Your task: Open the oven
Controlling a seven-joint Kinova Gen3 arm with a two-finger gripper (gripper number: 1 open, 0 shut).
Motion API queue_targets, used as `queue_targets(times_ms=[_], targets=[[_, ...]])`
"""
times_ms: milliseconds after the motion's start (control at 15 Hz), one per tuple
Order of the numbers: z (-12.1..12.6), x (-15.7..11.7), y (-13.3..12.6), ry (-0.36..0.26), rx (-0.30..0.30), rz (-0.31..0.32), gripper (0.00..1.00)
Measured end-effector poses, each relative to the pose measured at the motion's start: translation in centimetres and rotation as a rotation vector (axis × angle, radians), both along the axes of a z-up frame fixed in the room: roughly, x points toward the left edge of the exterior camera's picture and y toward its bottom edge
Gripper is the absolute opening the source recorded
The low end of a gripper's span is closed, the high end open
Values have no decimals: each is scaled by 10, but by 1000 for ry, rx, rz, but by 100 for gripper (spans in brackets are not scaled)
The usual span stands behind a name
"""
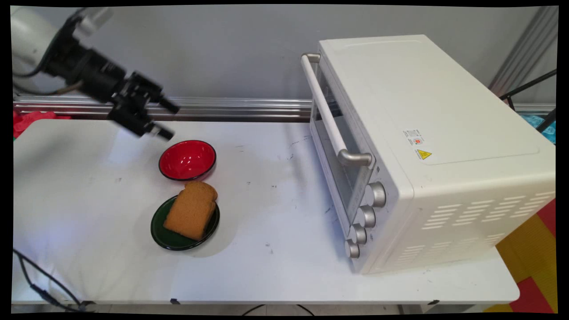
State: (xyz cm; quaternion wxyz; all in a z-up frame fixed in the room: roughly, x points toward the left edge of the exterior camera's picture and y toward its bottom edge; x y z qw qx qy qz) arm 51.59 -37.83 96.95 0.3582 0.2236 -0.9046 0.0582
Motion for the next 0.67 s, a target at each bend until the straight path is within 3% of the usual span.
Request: queue_targets(times_ms=[333,667], targets=[[12,-31,-21,13,-74,-12,100],[21,-71,-45,12,-98,-4,100]])
